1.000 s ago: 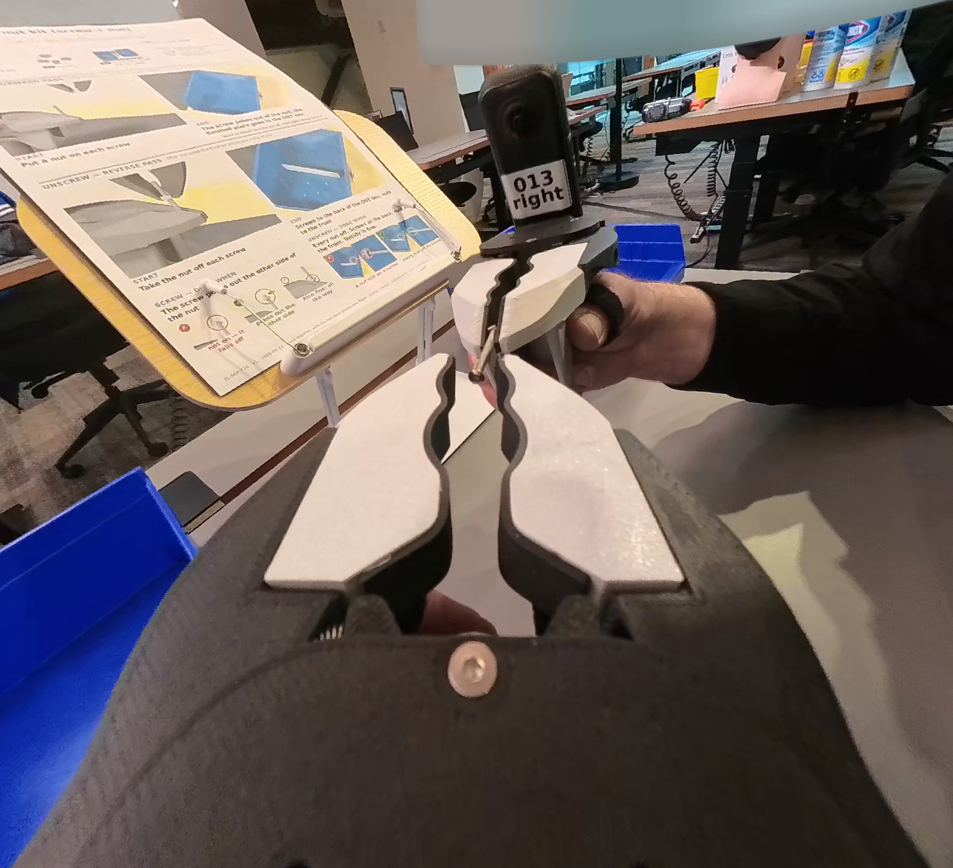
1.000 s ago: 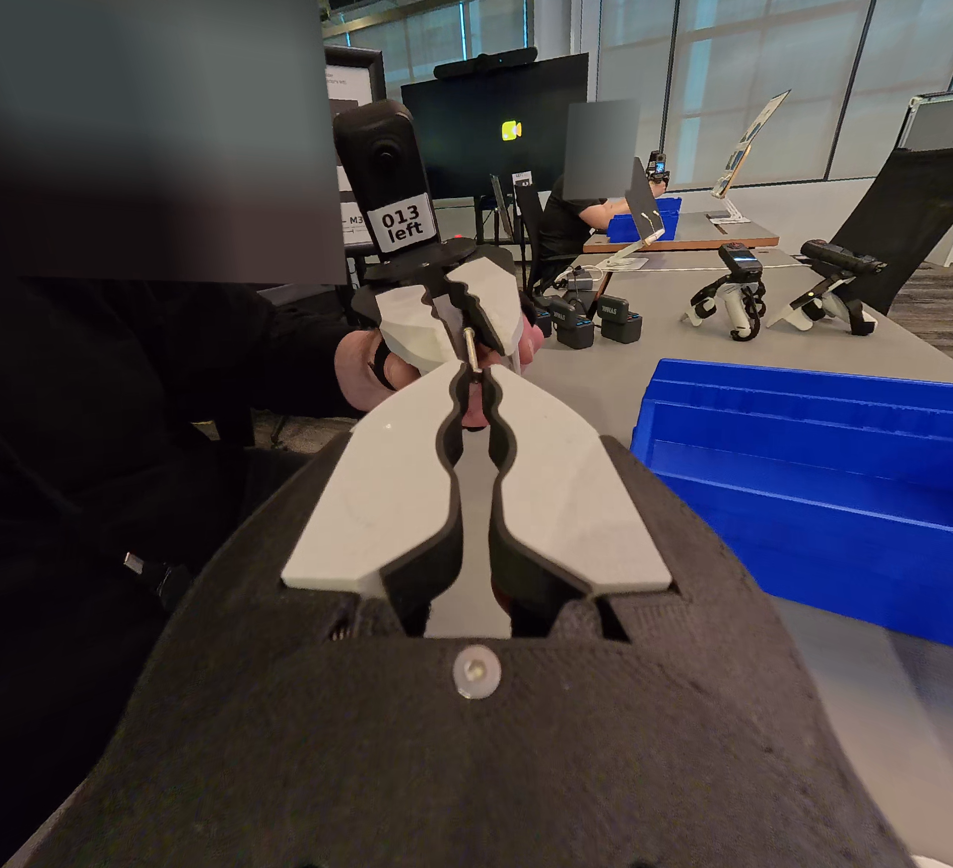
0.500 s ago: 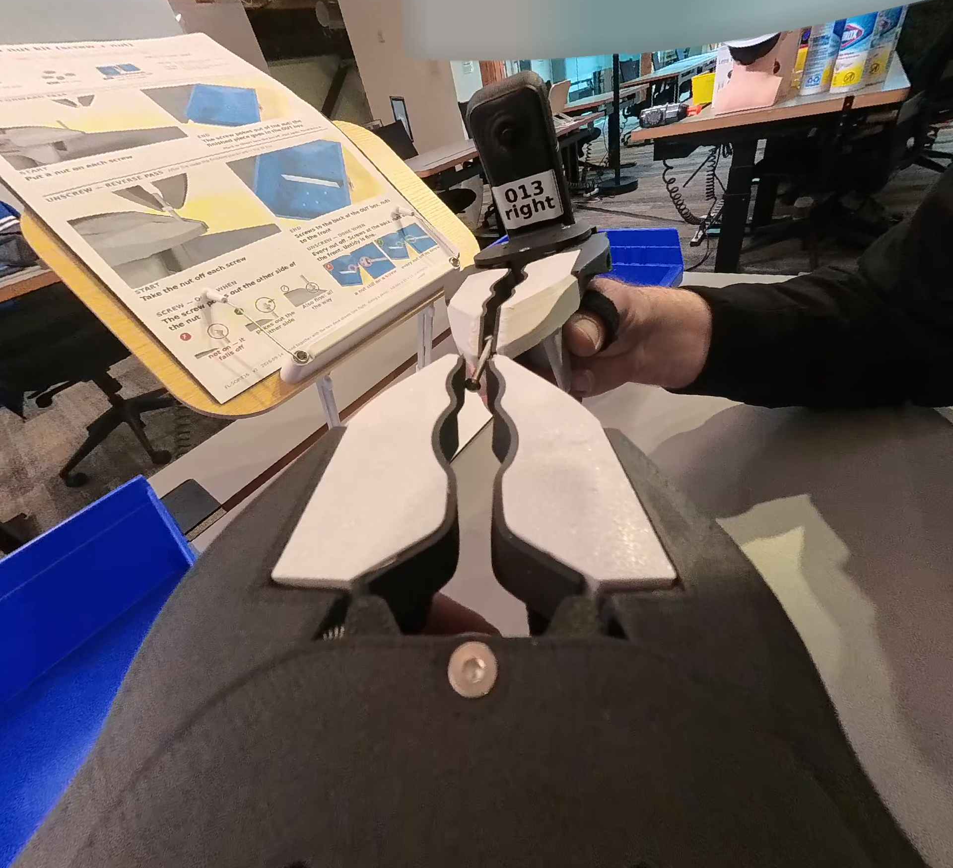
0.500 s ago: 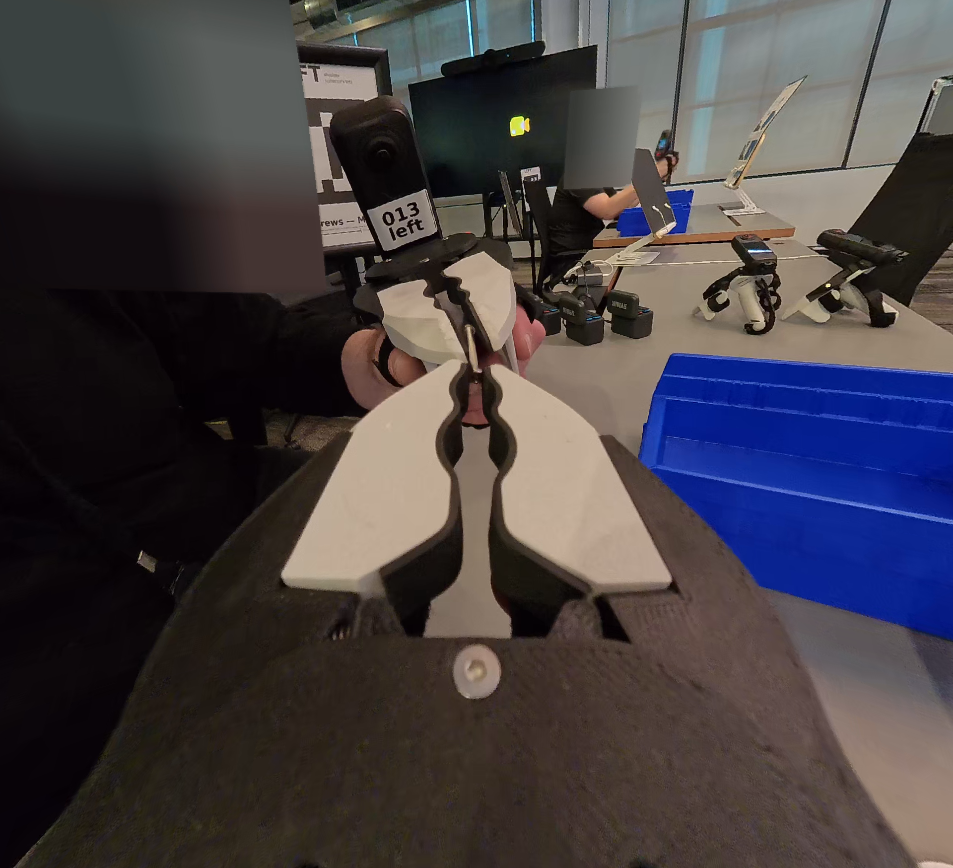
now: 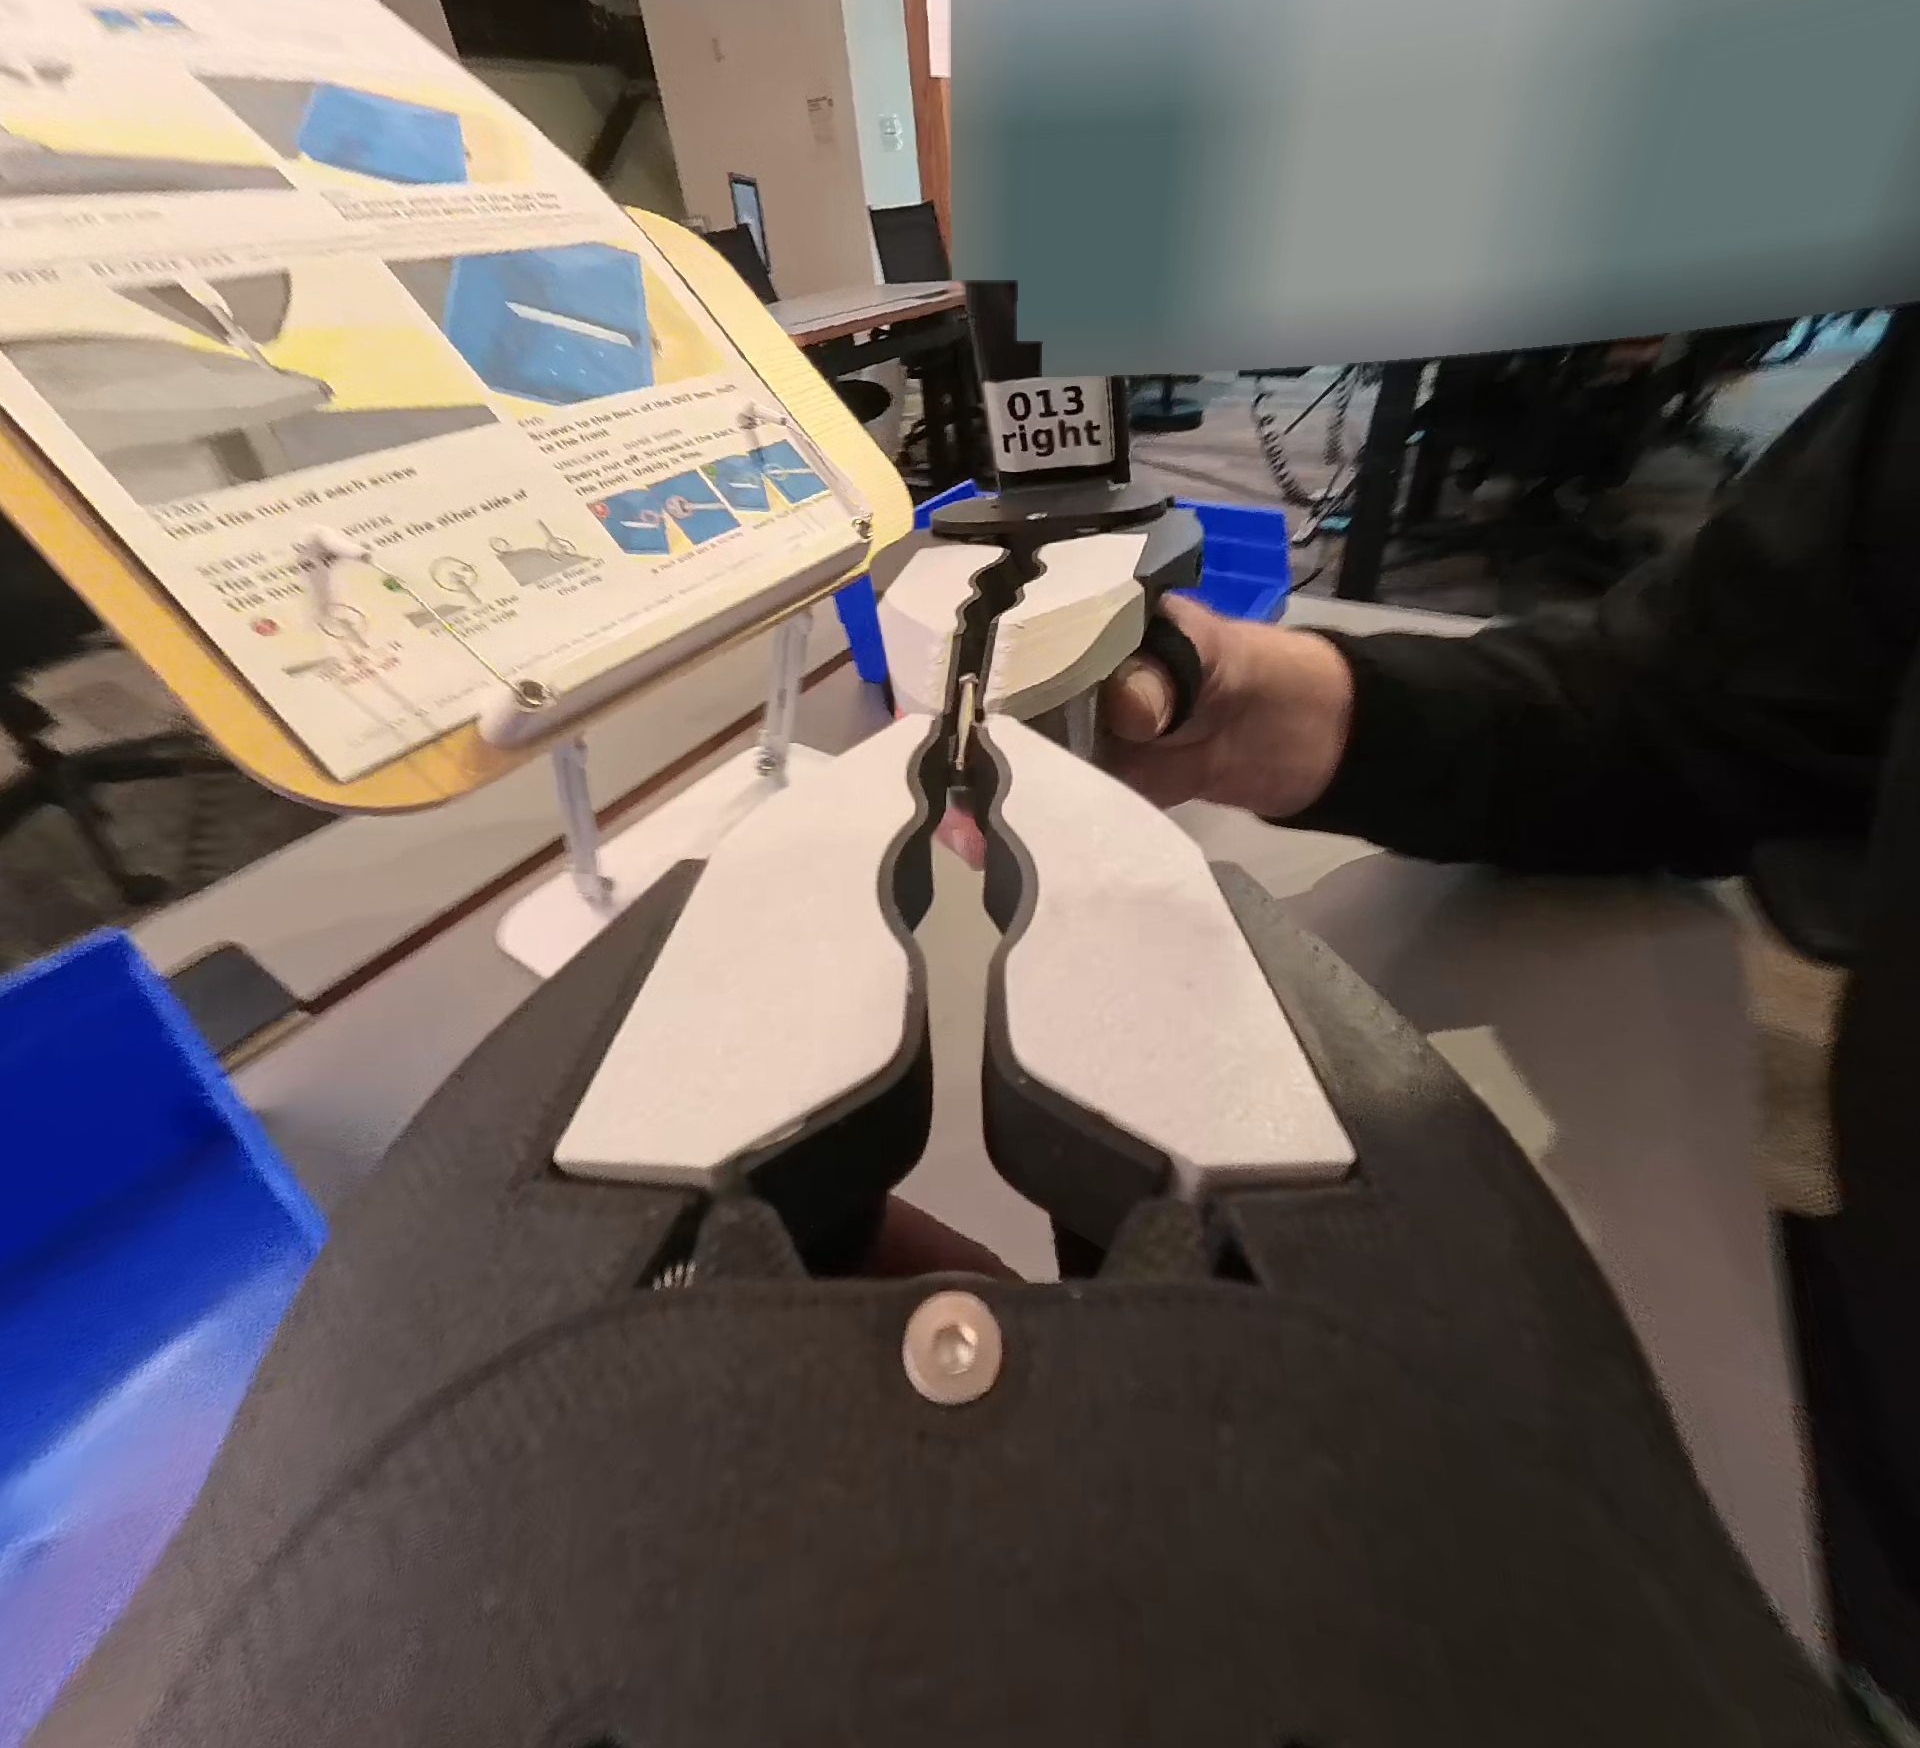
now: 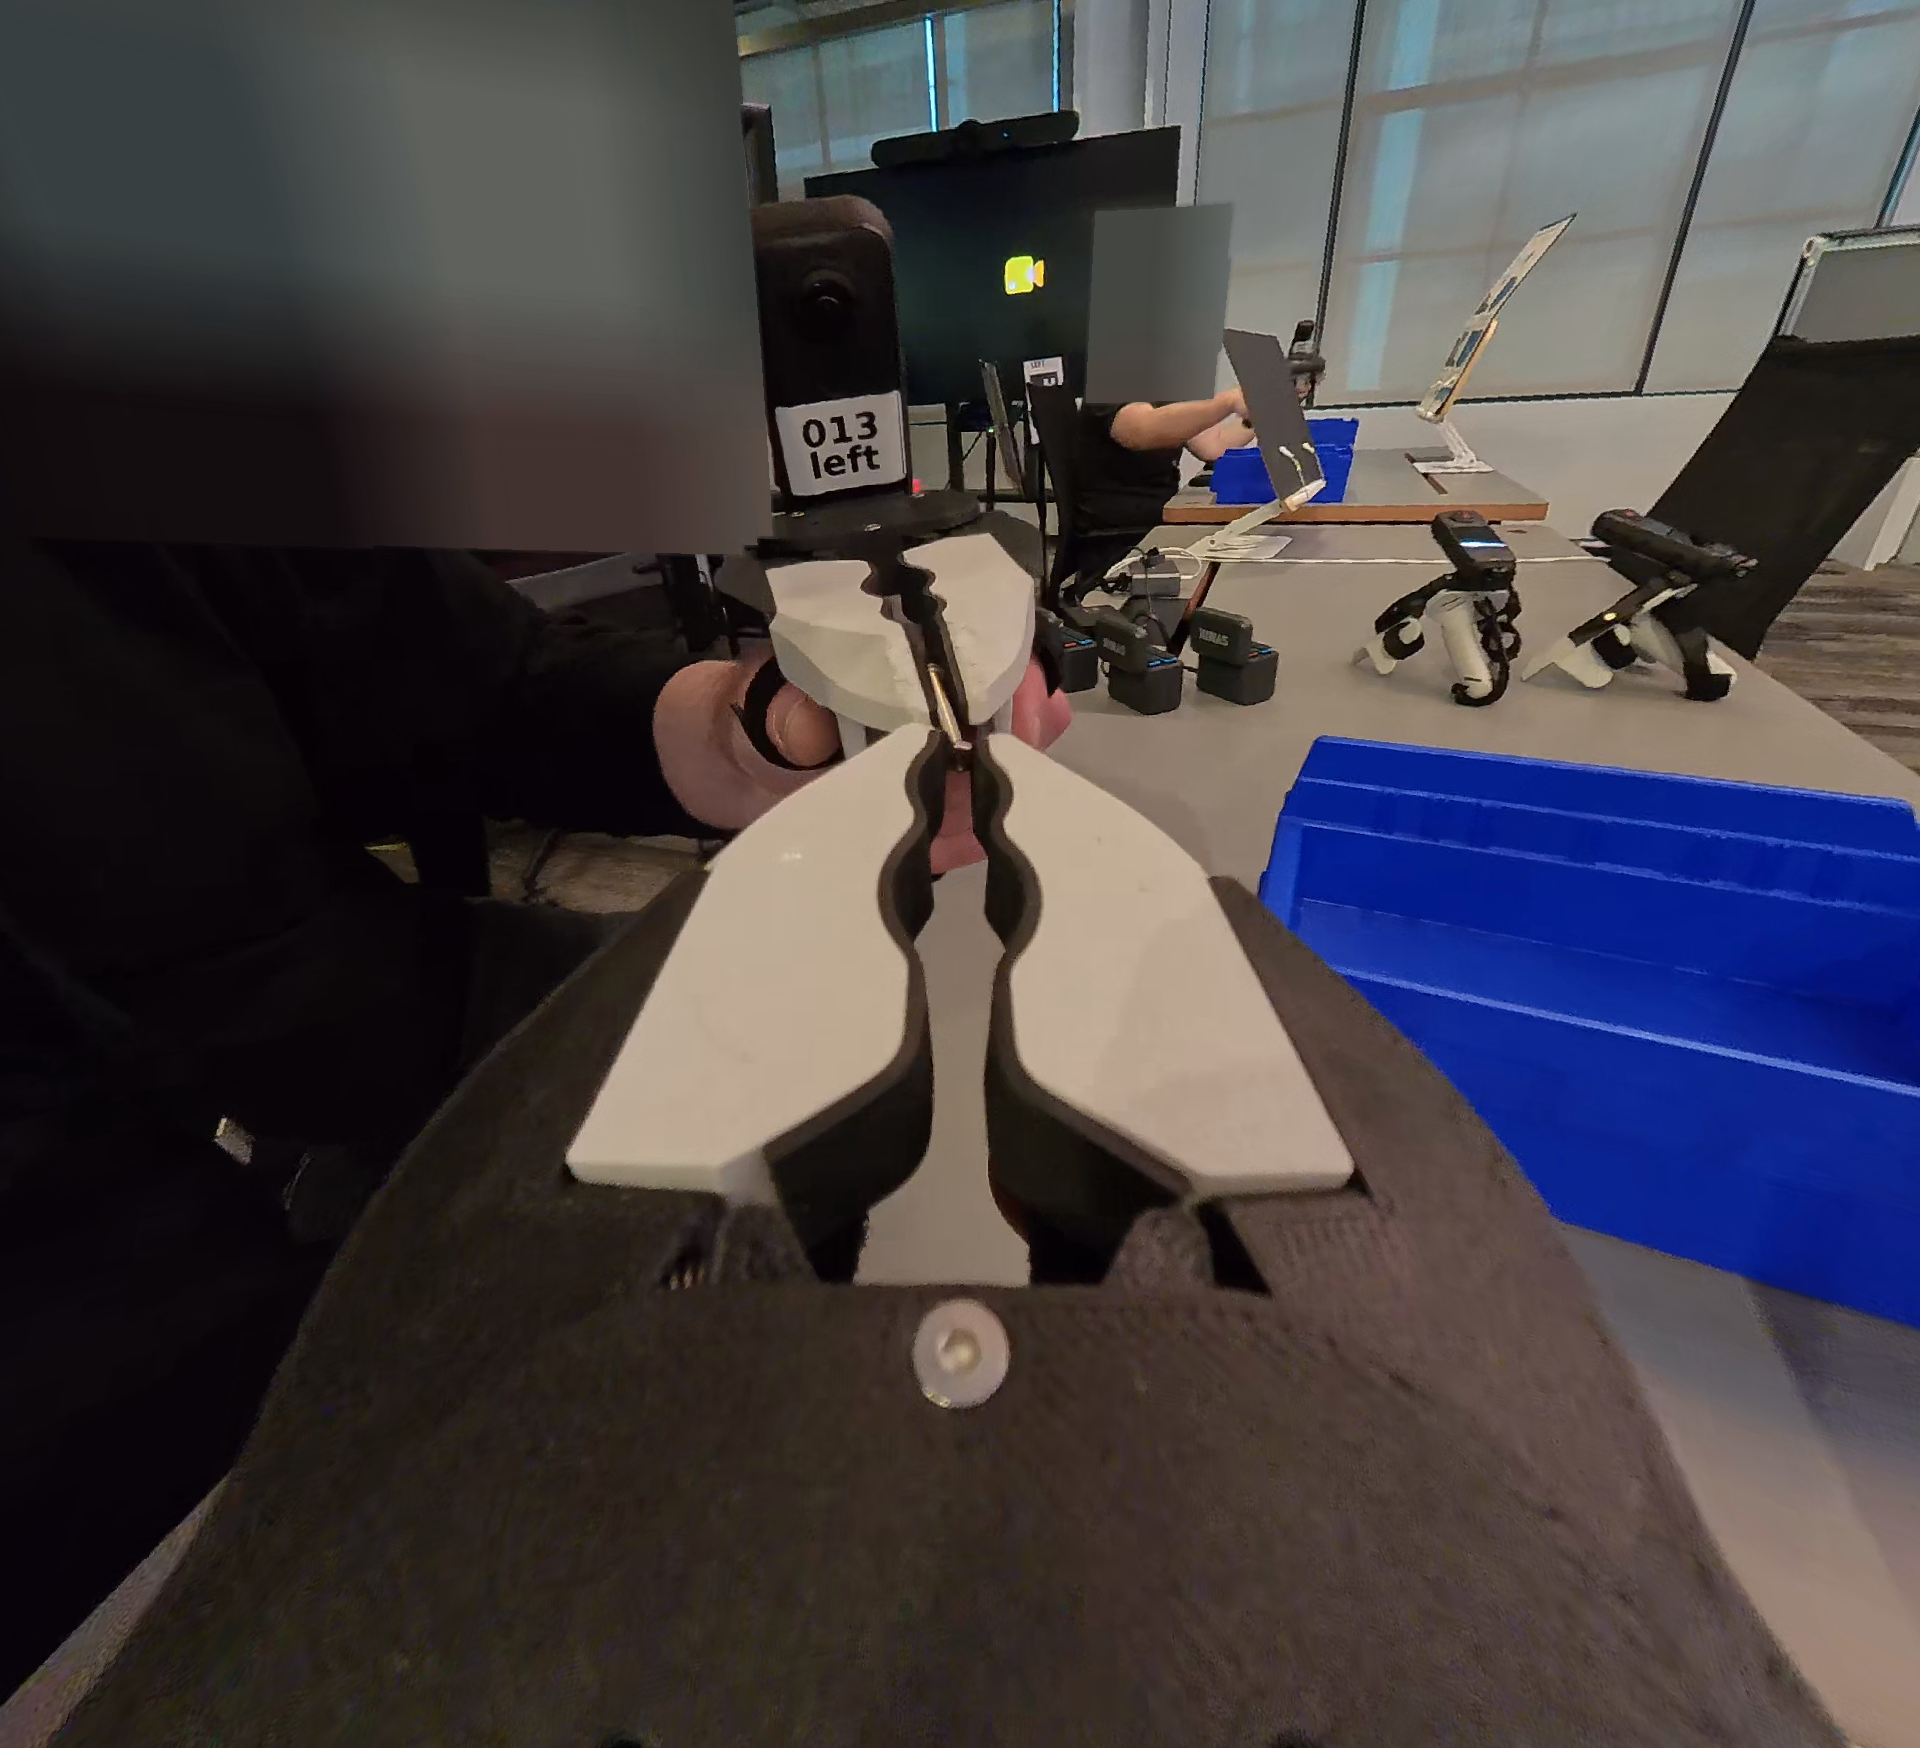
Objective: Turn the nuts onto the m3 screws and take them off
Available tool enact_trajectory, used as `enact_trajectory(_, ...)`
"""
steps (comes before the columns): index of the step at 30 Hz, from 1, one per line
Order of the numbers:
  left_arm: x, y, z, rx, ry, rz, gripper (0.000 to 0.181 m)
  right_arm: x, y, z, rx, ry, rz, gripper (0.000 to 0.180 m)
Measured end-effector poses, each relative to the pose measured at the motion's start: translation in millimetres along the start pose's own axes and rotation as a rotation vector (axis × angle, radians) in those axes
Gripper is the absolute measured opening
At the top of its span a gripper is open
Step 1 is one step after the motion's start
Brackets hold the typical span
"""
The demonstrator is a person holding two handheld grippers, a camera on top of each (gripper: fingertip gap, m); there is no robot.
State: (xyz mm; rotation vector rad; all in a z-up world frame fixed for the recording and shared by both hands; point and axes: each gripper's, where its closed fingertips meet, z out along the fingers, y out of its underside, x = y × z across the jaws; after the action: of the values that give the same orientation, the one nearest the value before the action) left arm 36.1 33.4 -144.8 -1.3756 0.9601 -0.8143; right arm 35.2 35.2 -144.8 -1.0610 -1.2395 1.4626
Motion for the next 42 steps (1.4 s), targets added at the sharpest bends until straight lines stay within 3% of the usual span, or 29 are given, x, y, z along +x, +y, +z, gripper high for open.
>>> enact_trajectory(7,-2.9,0.5,-0.3,0.033,0.076,-0.214,0.003,3.1,-0.5,0.7,-0.024,0.080,-0.120,0.005)
enact_trajectory(14,-7.6,-5.3,-6.4,0.116,0.182,-0.456,0.002,6.3,-6.1,-3.6,-0.104,0.246,-0.458,0.005)
enact_trajectory(28,-10.5,9.6,-1.3,-0.006,0.065,-0.226,0.002,14.0,-11.2,-11.1,-0.115,0.256,-0.352,0.005)
enact_trajectory(33,-9.7,26.3,0.2,-0.123,0.007,-0.079,0.002,15.2,-14.8,-16.8,-0.146,0.274,-0.341,0.005)
enact_trajectory(38,-13.8,44.1,-4.0,-0.203,-0.053,-0.005,0.003,14.8,-28.0,-36.2,-0.159,0.327,-0.355,0.005)
enact_trajectory(42,-17.1,50.4,-5.3,-0.229,-0.067,0.009,0.003,8.6,-47.7,-74.2,-0.192,0.403,-0.402,0.004)
